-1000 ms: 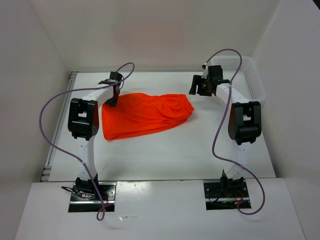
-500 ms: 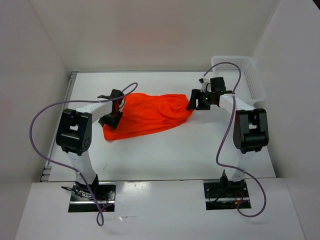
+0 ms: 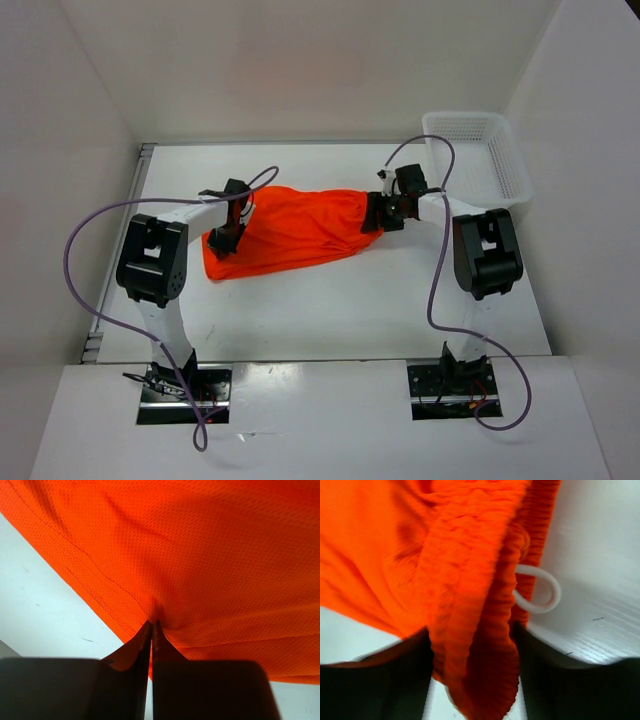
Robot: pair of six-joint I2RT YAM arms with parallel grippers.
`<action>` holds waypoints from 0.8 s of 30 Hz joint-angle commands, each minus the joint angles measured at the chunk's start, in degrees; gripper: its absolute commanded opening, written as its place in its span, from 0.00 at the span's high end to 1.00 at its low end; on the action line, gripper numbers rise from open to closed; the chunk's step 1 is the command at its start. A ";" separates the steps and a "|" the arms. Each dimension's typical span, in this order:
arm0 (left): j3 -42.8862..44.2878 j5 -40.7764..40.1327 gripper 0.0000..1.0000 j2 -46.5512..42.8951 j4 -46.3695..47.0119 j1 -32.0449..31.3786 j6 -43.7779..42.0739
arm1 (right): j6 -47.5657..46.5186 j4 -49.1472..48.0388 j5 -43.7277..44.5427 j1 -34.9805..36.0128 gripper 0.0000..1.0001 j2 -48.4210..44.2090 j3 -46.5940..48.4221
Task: Fold and stack the shorts
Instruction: Fold the shorts
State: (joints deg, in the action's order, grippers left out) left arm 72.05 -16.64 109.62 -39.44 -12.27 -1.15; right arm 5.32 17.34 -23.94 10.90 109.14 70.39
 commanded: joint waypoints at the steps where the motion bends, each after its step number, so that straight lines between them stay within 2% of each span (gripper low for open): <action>1: -3.06 -1.27 1.00 1.92 -0.46 0.58 1.15 | 4.25 -3.11 5.47 0.79 0.46 1.78 -0.26; 2: -3.06 -3.29 1.00 1.30 -0.46 0.58 1.15 | 4.87 -3.11 9.66 0.79 0.53 2.38 -0.25; 4: -3.67 -5.32 1.00 -1.07 -0.46 1.81 1.15 | 4.87 -3.11 12.59 0.79 0.67 2.39 -0.25; 5: -3.67 -7.33 1.00 -1.86 -0.98 3.03 1.15 | 4.87 -3.11 14.35 0.79 0.78 1.87 -0.78; 8: -2.97 -10.76 1.00 -4.68 -2.30 5.41 1.15 | 4.26 -1.87 14.98 0.79 0.92 -0.50 -1.40; 12: -2.44 -13.41 1.00 -7.67 -3.71 6.47 1.15 | 3.74 0.14 8.41 0.79 0.99 -5.07 -3.94; 14: -2.44 -12.63 1.00 -8.46 -4.94 6.47 1.15 | 3.73 0.15 8.39 0.79 1.00 -7.88 -6.48; 19: -8.24 -9.03 1.00 -7.85 -5.47 2.35 1.15 | 4.51 0.76 7.34 0.79 1.00 -12.89 -13.52; 20: -8.24 -8.32 1.00 -7.24 -5.47 1.73 1.15 | 5.30 0.76 6.81 0.79 0.99 -13.42 -14.22; 21: -8.85 -7.71 1.00 -7.23 -5.47 1.03 1.15 | 5.31 0.24 6.28 0.79 0.89 -13.43 -14.75; 22: -8.86 -6.92 1.00 -6.62 -5.47 1.02 1.15 | 5.83 0.23 5.23 0.79 0.76 -14.13 -15.45; 24: -10.34 -7.61 1.00 -5.91 -4.94 1.02 1.15 | 5.84 0.23 4.27 0.79 0.40 -14.65 -15.46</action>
State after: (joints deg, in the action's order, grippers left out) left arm 62.92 -23.14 102.85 -42.59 -11.77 0.21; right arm 11.29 17.63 -18.83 12.21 97.36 55.61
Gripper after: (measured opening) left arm 0.008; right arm 0.442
